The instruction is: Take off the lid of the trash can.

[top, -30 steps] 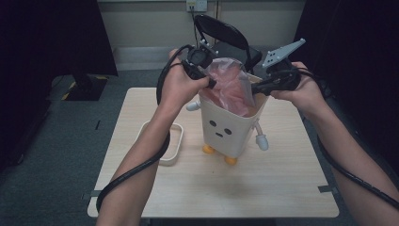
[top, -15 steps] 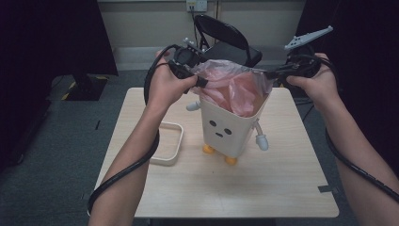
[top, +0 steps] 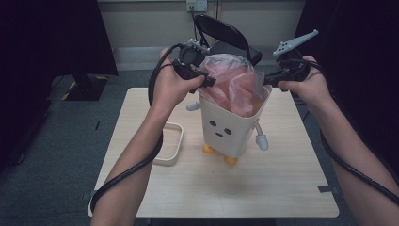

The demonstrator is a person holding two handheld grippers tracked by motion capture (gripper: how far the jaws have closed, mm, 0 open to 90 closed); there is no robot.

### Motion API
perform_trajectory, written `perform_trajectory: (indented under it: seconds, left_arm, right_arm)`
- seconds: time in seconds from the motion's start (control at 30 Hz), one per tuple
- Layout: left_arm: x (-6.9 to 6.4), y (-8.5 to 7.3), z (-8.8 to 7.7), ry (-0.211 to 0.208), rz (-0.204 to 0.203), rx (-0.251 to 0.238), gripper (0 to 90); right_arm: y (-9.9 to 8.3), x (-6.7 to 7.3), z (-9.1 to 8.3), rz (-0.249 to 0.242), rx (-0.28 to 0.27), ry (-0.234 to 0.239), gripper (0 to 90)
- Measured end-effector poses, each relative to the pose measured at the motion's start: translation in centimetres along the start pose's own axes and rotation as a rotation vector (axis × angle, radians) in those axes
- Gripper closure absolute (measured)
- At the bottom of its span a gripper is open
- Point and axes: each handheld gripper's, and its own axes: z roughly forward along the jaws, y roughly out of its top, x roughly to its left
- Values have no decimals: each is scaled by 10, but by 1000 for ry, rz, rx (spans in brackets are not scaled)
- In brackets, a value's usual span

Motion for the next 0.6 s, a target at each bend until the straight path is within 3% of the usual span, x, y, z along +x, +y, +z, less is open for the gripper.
perform_trajectory:
  seconds: [0.07,0.13,0.17,0.2,0.27,0.43,0.6]
  left_arm:
    - [-3,2,-1,12,12,-18,667]
    - [-7,4,0,-3,22,-42,617]
    - [-11,6,4,14,53,-57,571]
    - [-11,6,4,14,53,-57,546]
    - [-13,9,8,59,82,-84,507]
    - [-13,10,12,113,92,-56,500]
    - [-7,6,5,140,74,-34,484]
  right_arm:
    - [1,2,2,-5,5,4,900]
    - [2,6,6,-20,7,17,900]
    - [4,12,10,-40,10,33,900]
    - [4,12,10,-40,10,33,900]
    - [9,22,16,-72,12,39,900]
    - [12,28,20,-109,57,21,900]
    - [4,19,15,-97,76,-3,900]
